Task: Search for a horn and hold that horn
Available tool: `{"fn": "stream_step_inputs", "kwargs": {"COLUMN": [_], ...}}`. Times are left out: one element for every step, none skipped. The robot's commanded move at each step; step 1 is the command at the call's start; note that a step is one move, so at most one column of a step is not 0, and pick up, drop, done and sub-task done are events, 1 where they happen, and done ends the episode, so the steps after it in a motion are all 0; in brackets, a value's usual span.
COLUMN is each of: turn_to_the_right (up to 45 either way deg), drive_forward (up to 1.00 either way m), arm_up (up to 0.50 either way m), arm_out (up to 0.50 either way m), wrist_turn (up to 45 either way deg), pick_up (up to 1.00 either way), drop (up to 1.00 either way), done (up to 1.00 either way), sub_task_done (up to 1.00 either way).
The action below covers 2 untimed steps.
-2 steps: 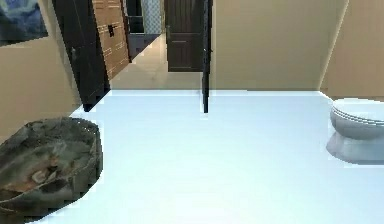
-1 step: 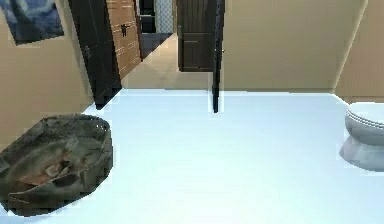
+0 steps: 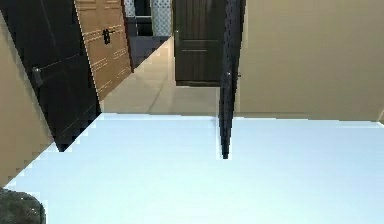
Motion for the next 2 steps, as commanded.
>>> {"fn": "stream_step_inputs", "kwargs": {"turn_to_the_right": [-6.0,0.0], "drive_forward": [0.00,0.65], "arm_up": [0.00,0.00], "arm_out": [0.00,0.00], "wrist_turn": [0.0,0.0], "pick_up": [0.00,0.00], "drop": [0.00,0.00], "done": [0.00,0.00], "sub_task_done": [0.00,0.00]}}
